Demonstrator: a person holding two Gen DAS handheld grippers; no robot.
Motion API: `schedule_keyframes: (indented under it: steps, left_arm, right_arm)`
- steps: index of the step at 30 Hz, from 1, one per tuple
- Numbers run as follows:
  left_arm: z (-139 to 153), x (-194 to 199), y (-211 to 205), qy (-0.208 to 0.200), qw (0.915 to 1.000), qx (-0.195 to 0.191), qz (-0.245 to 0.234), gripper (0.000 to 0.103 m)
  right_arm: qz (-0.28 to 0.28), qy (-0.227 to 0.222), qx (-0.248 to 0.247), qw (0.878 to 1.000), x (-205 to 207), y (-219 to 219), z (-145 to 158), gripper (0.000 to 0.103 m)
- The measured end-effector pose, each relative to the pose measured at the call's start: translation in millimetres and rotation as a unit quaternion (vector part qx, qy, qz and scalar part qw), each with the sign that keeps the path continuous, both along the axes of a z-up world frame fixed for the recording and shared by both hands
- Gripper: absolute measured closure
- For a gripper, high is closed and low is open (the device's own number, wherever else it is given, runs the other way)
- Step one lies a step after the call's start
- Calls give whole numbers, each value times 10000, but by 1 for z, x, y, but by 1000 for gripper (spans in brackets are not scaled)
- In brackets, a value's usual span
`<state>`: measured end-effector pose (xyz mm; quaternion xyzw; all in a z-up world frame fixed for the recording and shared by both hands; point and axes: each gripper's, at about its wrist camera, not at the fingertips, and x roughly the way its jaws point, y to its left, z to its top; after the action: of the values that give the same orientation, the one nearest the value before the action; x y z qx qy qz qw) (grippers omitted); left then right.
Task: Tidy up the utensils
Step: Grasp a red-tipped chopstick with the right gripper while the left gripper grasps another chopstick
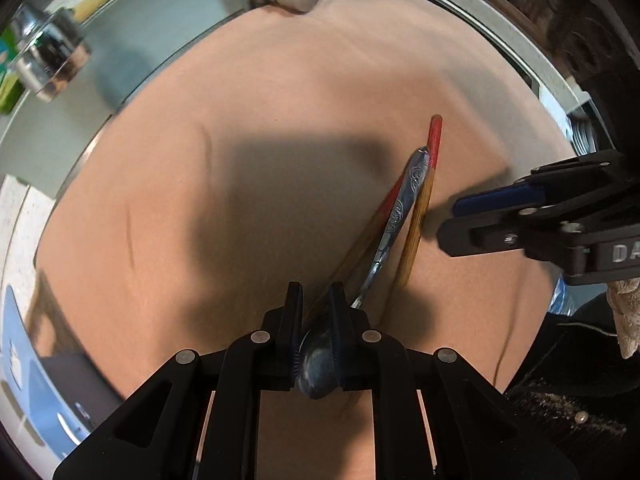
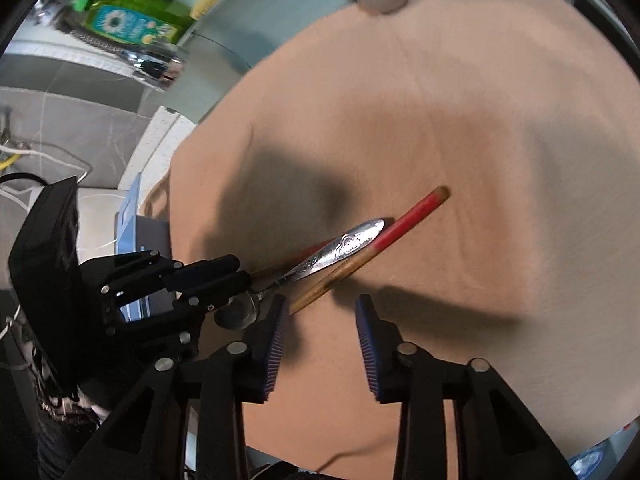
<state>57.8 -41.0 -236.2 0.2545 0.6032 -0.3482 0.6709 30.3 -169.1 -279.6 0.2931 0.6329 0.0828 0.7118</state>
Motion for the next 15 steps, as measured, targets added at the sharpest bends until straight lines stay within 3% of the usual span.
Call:
schedule_keyframes:
  steps: [8,15]
  left_arm:
    - [1,-4,-2,90,9996,-6,-276,91]
    - [-6,1,-11,-26,9989,213,-428,88]
  right_arm:
    - [-579,329,428,9969,3,1,-17,77]
    - [-536,350,191,9978,14,14,-19,77]
